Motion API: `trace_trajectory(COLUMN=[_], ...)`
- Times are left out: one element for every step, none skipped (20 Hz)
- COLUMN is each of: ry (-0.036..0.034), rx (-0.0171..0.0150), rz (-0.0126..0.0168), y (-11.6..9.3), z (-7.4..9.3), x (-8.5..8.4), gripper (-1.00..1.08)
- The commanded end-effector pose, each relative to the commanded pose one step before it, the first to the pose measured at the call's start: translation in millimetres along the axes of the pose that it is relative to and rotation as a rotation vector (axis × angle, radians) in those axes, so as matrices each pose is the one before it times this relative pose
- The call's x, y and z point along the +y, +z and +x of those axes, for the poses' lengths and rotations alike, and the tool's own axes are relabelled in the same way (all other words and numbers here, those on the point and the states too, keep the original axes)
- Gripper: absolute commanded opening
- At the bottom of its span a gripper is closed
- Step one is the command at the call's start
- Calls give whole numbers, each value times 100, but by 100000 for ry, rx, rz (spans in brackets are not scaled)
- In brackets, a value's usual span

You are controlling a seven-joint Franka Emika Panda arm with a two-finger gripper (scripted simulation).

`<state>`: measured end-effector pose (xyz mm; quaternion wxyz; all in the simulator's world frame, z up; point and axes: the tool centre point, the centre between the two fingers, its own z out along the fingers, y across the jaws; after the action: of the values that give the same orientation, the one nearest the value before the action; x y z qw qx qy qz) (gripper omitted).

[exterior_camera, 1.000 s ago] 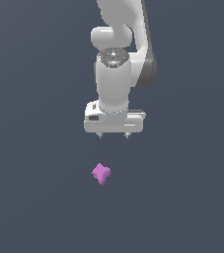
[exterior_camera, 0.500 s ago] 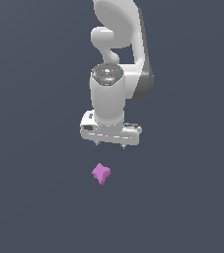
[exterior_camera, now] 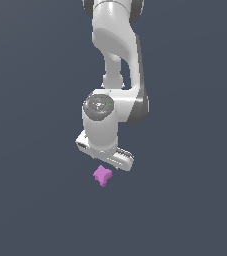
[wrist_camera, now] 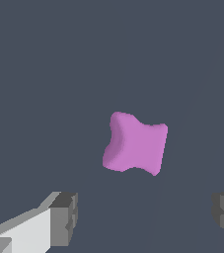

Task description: Pick up the object and move it to a goal position.

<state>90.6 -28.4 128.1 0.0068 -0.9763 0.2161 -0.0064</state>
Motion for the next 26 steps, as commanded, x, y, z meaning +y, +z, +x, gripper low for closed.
trace_trajectory(ry=[6114,1987,1819,1655,1489,1328,1168,1009,852,693,541,382,238,69,-470,0,0,0,69,0,69,69,69,69,0,97], rx=[-263,-94,-81,-69,-59,-50,-41,-34,-27,-21,-16,-11,-7,-2,-58,0,0,0,7,0,6,6,6,6,0,9], rz=[-436,-169,-161,-151,-140,-128,-114,-101,-86,-71,-56,-40,-25,-7,-8,0,0,0,2,0,2,2,2,2,0,3], y=[1136,395,366,336,306,275,244,212,180,147,115,82,50,16,-45,41,123,203,279,364,438,515,590,632,560,465], z=[920,288,260,233,207,182,158,135,113,91,71,49,33,7,-75,-1,-4,-8,15,-16,5,0,-6,-11,-33,12], x=[130,33,25,20,14,10,7,5,3,0,1,-1,4,-5,31,-2,-7,-11,27,-19,21,18,16,15,-24,39], gripper=[100,100,100,100,100,100,100,100,100,100,100,100,100,100,100,100,100,100,100,100,100,100,100,100,100,100])
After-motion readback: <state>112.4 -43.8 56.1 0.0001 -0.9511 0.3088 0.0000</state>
